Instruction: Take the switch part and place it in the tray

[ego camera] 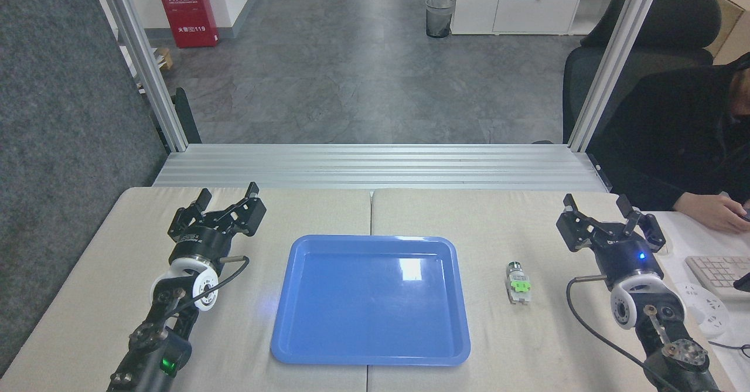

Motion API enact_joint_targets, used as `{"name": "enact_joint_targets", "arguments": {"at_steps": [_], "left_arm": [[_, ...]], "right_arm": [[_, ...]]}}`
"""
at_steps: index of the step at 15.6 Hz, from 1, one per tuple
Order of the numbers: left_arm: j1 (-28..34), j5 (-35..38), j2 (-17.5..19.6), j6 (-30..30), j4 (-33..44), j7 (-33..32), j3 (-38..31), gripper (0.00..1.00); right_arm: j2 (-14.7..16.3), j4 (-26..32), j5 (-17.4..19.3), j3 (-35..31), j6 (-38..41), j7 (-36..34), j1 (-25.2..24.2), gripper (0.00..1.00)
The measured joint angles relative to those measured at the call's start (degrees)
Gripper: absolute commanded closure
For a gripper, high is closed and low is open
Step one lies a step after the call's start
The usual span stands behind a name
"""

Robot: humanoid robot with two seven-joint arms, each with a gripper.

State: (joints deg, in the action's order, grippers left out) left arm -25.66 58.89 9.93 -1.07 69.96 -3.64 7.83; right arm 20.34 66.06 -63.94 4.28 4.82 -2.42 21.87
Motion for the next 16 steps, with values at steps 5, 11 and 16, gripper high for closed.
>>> {"name": "enact_joint_targets", "arguments": {"at_steps": [5, 11, 16], "left_arm": [[0.0, 0.0, 0.0, 0.0, 0.0, 0.0, 0.01, 0.0], [0.0, 0.0, 0.0, 0.0, 0.0, 0.0, 0.02, 0.0], [0.0, 0.0, 0.0, 0.0, 0.0, 0.0, 0.03, 0.0]], "right_arm": [[-0.08, 0.01, -0.03, 0.01, 0.0, 0.0, -0.01, 0.0], [-0.2, 0.0, -0.04, 0.01, 0.0, 0.0, -0.05, 0.0], [-0.27, 0.0, -0.04, 0.02, 0.0, 0.0, -0.06, 0.0]]}}
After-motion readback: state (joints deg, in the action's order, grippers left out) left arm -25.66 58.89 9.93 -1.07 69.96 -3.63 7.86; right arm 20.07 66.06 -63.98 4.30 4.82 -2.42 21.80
